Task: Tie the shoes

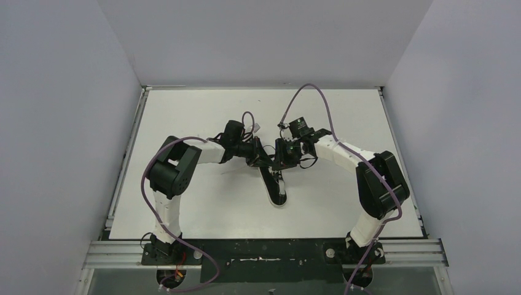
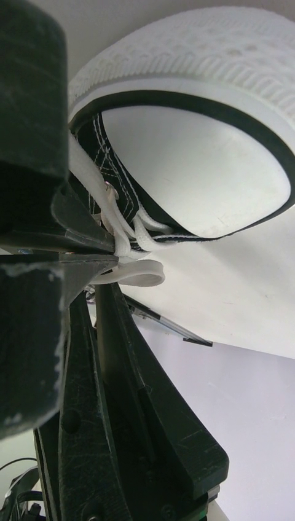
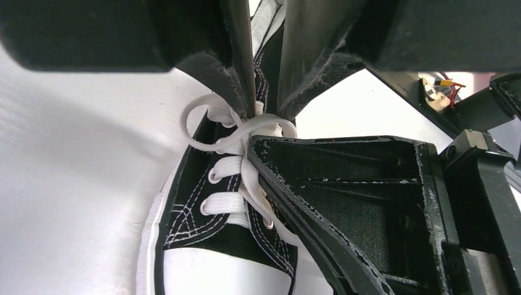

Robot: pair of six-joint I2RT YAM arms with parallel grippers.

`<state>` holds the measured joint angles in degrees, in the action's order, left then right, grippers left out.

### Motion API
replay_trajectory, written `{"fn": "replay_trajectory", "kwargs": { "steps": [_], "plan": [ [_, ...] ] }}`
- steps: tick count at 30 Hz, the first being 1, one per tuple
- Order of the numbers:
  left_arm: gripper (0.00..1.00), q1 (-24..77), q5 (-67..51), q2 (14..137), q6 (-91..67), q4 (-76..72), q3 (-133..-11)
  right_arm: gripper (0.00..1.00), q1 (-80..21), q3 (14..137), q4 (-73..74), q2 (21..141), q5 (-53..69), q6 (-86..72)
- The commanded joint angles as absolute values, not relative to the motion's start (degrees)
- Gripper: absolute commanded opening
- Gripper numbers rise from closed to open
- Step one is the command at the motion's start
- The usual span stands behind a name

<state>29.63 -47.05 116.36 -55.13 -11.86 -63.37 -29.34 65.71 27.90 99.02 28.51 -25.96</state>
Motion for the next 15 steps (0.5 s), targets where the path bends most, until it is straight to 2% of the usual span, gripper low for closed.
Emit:
{"fn": "replay_trajectory", "kwargs": {
  "steps": [1, 15],
  "plan": [
    [0.0, 29.4, -48.7, 116.9, -55.1, -14.7, -65.6, 0.22, -29.9, 68.6, 29.1, 98.6, 24.6, -23.8],
    [0.0, 29.2, -49.0, 117.1, -55.3, -14.9, -65.5, 0.18, -33.1, 69.2, 30.2, 101.2, 18.4, -21.4]
  ]
}}
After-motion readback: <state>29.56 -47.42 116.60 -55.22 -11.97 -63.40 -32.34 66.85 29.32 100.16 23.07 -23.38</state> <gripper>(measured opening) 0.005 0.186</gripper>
